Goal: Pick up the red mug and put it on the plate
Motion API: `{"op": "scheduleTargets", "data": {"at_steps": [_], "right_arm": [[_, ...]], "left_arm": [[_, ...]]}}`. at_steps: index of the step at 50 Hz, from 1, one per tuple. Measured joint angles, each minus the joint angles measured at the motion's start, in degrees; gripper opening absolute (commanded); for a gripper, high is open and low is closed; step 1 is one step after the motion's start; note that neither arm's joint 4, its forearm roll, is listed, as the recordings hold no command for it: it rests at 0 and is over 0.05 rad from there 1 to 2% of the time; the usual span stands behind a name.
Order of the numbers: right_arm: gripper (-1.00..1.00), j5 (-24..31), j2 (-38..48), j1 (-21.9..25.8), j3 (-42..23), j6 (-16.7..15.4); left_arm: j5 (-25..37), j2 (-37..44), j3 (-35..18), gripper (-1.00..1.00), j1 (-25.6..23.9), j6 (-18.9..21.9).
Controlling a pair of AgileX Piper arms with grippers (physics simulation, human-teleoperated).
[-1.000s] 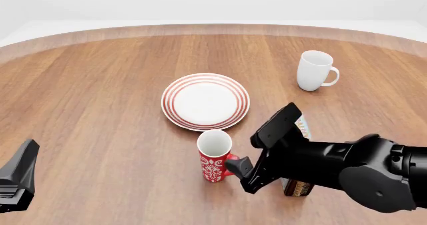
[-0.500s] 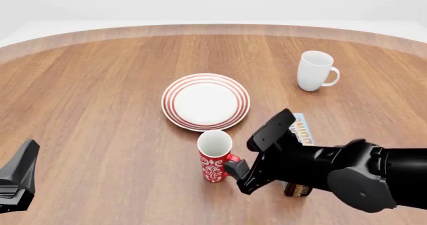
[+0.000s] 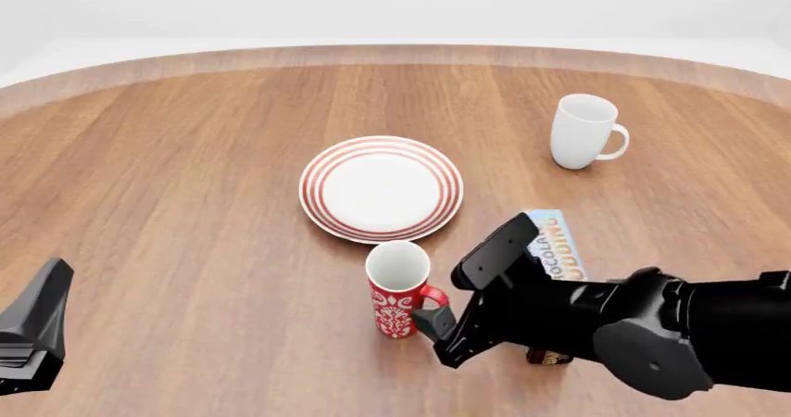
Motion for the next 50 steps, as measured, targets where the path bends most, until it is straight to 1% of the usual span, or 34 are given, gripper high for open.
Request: {"op": "scheduleTargets", "data": {"at_steps": [22, 50], "right_arm": [[1.00, -2.96, 2.82, 0.60, 1.10, 1.22], [1.00, -5.28, 5.54, 0.49, 1.11, 1.57]], "left_arm": [[0.00, 0.00, 0.00, 1.00, 0.00, 0.00], [0.00, 0.00, 0.00, 1.00, 0.00, 0.00]]}}
